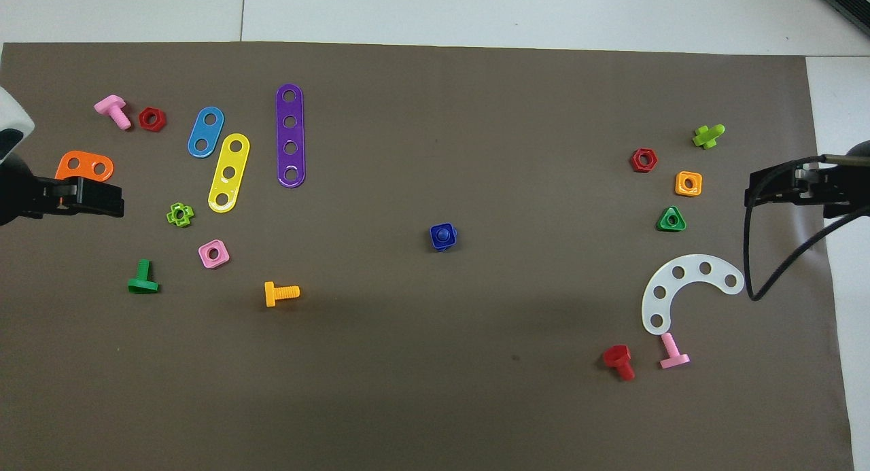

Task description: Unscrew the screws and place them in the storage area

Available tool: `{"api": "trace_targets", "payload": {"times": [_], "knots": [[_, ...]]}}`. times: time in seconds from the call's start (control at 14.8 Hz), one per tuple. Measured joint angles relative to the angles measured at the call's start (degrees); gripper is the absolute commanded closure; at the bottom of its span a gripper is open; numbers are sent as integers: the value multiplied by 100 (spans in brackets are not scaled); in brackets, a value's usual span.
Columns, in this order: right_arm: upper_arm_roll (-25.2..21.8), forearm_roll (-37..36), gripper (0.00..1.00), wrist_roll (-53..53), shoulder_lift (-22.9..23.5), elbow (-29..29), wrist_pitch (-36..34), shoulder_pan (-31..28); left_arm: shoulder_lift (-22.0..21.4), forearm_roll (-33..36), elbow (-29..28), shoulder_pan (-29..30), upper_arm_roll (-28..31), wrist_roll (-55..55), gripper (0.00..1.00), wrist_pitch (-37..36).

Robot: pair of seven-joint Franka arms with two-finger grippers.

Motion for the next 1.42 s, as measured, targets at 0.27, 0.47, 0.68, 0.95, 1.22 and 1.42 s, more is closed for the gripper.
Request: {"api": "trace_targets", "payload": {"times": [0.27,0.47,0.68,0.95,1.22,1.42], "knots": [[0,0,0,0,-1,0,0,0,0,1,-3,-1,31,248,0,-2],[0,0,0,0,-1,0,0,0,-1,1,-51,-117,-44,256,0,30],[0,0,0,0,-1,-1,0,0,31,-18,-191,-663,-77,-296,0,208],[0,0,0,0,-1,-1,0,0,505,-186,-295,-1550,-106,-1643,0,909],[0,0,0,0,-1,-1,0,-1,1318,-310,-261,-2337,-117,-3041,5,2053],[0,0,0,0,-2,-1,0,-1,1865,-353,-71,-2740,-110,-3969,9,2448]]}}
